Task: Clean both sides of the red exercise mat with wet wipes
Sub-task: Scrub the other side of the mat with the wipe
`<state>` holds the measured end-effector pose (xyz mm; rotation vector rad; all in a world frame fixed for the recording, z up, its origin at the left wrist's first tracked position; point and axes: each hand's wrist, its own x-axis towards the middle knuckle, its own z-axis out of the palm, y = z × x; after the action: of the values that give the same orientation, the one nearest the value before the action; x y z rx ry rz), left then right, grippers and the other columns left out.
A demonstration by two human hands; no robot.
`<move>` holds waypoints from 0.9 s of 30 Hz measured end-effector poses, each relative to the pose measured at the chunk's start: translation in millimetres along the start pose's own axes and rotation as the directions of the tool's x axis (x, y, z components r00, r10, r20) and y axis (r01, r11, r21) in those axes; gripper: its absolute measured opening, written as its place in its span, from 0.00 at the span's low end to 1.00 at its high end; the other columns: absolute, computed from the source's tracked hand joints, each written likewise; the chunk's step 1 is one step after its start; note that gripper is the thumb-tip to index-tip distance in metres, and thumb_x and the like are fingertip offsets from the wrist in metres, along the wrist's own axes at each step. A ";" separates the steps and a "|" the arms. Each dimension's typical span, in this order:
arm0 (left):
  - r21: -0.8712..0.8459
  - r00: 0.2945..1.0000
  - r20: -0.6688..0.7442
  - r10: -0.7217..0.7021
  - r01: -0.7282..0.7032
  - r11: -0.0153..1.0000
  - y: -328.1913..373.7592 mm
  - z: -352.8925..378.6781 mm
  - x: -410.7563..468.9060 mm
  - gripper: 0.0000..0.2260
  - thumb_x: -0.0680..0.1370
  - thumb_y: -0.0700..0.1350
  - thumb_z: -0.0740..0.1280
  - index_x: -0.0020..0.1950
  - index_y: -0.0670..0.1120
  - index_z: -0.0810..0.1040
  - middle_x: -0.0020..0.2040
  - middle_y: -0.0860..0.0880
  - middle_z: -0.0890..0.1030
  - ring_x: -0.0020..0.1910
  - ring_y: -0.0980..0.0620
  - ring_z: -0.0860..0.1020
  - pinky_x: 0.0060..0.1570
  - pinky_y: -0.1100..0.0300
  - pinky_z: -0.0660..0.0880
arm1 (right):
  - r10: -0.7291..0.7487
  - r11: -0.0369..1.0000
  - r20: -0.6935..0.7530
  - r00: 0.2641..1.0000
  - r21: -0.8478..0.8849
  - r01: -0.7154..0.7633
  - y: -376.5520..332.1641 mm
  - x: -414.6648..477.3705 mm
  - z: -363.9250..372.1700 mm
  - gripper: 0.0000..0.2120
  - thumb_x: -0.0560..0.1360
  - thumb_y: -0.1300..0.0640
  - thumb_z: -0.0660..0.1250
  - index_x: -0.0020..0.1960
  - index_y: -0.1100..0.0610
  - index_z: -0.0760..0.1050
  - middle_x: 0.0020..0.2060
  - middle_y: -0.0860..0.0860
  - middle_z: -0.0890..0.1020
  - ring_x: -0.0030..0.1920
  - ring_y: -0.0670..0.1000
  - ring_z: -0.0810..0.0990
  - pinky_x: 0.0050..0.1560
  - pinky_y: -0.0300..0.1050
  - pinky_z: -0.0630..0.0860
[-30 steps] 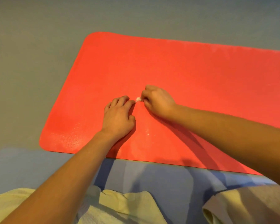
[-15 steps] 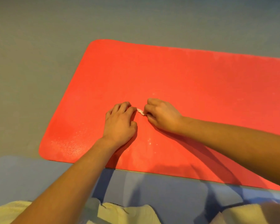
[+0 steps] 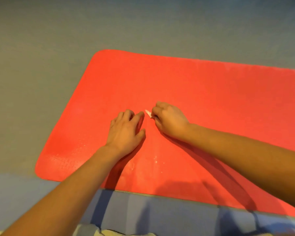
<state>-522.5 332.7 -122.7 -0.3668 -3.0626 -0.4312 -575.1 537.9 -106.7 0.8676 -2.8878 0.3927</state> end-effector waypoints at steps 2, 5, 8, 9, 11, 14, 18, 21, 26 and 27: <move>-0.014 1.000 -0.017 -0.017 0.017 1.000 -1.6 3.5 16.0 0.24 0.75 0.60 0.63 0.69 0.54 0.75 0.57 0.49 0.71 0.58 0.45 0.72 0.54 0.47 0.72 | -0.034 0.999 0.001 0.999 0.036 0.034 1.6 -11.5 1.8 0.06 0.75 0.57 0.63 0.47 0.55 0.79 0.43 0.52 0.76 0.45 0.58 0.78 0.40 0.52 0.75; -0.044 0.994 -0.106 -0.012 0.007 0.999 -0.5 12.9 30.3 0.15 0.76 0.55 0.62 0.58 0.50 0.80 0.58 0.49 0.74 0.56 0.44 0.74 0.51 0.46 0.74 | 0.037 0.995 -0.034 0.999 0.091 -0.034 8.5 0.6 5.8 0.08 0.74 0.58 0.63 0.49 0.54 0.81 0.44 0.52 0.77 0.45 0.58 0.79 0.40 0.52 0.76; -0.050 0.988 -0.152 0.023 -0.030 0.998 -0.3 20.6 31.3 0.12 0.77 0.52 0.65 0.56 0.49 0.80 0.66 0.51 0.78 0.63 0.45 0.74 0.55 0.46 0.75 | 0.157 0.987 -0.091 0.983 0.047 -0.154 29.8 39.6 9.8 0.09 0.74 0.59 0.64 0.49 0.54 0.83 0.45 0.55 0.79 0.46 0.61 0.79 0.40 0.52 0.75; -0.050 0.987 -0.158 0.028 -0.036 0.998 -1.0 21.2 30.9 0.11 0.77 0.51 0.65 0.56 0.49 0.80 0.67 0.51 0.78 0.65 0.45 0.74 0.56 0.46 0.75 | 0.201 0.980 -0.098 0.975 0.022 -0.200 39.2 55.3 9.5 0.10 0.75 0.59 0.63 0.49 0.54 0.83 0.46 0.56 0.79 0.46 0.62 0.79 0.41 0.53 0.75; -0.044 0.986 -0.165 0.037 -0.044 0.998 -1.5 20.0 33.0 0.11 0.77 0.51 0.65 0.55 0.49 0.80 0.64 0.51 0.80 0.63 0.45 0.74 0.55 0.46 0.76 | 0.268 0.961 -0.094 0.959 -0.048 -0.273 53.5 83.3 7.1 0.10 0.74 0.59 0.63 0.50 0.55 0.83 0.48 0.57 0.79 0.48 0.63 0.80 0.42 0.53 0.75; -0.020 0.985 -0.168 0.034 -0.037 0.999 1.0 16.0 43.7 0.10 0.76 0.51 0.63 0.52 0.49 0.78 0.53 0.51 0.78 0.53 0.45 0.74 0.47 0.46 0.76 | 0.316 0.941 -0.071 0.946 -0.106 -0.322 55.7 101.5 5.5 0.09 0.74 0.61 0.64 0.51 0.57 0.82 0.49 0.57 0.79 0.50 0.63 0.80 0.43 0.52 0.74; -0.005 0.989 -0.149 -0.002 0.001 1.000 1.6 14.7 74.1 0.15 0.75 0.52 0.61 0.57 0.49 0.78 0.50 0.48 0.76 0.50 0.42 0.77 0.44 0.46 0.76 | 0.213 0.973 -0.080 0.974 -0.073 -0.219 41.0 72.9 5.2 0.08 0.76 0.59 0.63 0.48 0.58 0.81 0.45 0.56 0.78 0.46 0.62 0.79 0.40 0.53 0.73; 0.016 0.989 -0.142 -0.048 0.051 0.999 2.0 16.2 101.5 0.16 0.74 0.52 0.59 0.56 0.48 0.80 0.46 0.46 0.77 0.44 0.38 0.79 0.43 0.48 0.74 | 0.071 0.997 -0.045 0.997 -0.023 -0.072 42.4 47.6 7.4 0.07 0.75 0.58 0.64 0.48 0.55 0.81 0.43 0.53 0.77 0.46 0.60 0.79 0.40 0.53 0.76; 0.033 0.974 -0.225 -0.016 0.024 0.999 -0.9 26.3 122.5 0.14 0.74 0.51 0.61 0.55 0.49 0.78 0.48 0.47 0.73 0.47 0.42 0.75 0.46 0.48 0.71 | 0.101 0.990 -0.161 0.982 0.117 -0.083 83.9 70.7 8.2 0.08 0.72 0.58 0.66 0.48 0.53 0.83 0.42 0.51 0.79 0.46 0.57 0.80 0.42 0.50 0.75; 0.024 0.971 -0.240 -0.011 0.018 1.000 -1.9 28.2 125.6 0.14 0.73 0.51 0.61 0.56 0.49 0.78 0.50 0.48 0.73 0.50 0.43 0.74 0.48 0.48 0.71 | 0.120 0.989 -0.183 0.976 0.109 -0.101 93.0 81.3 10.4 0.08 0.72 0.58 0.66 0.48 0.53 0.83 0.42 0.52 0.79 0.46 0.57 0.80 0.42 0.50 0.75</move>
<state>-644.8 367.3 -142.8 -0.2690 -2.8340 -0.4029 -694.5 567.0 -123.0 0.6447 -2.7670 0.5991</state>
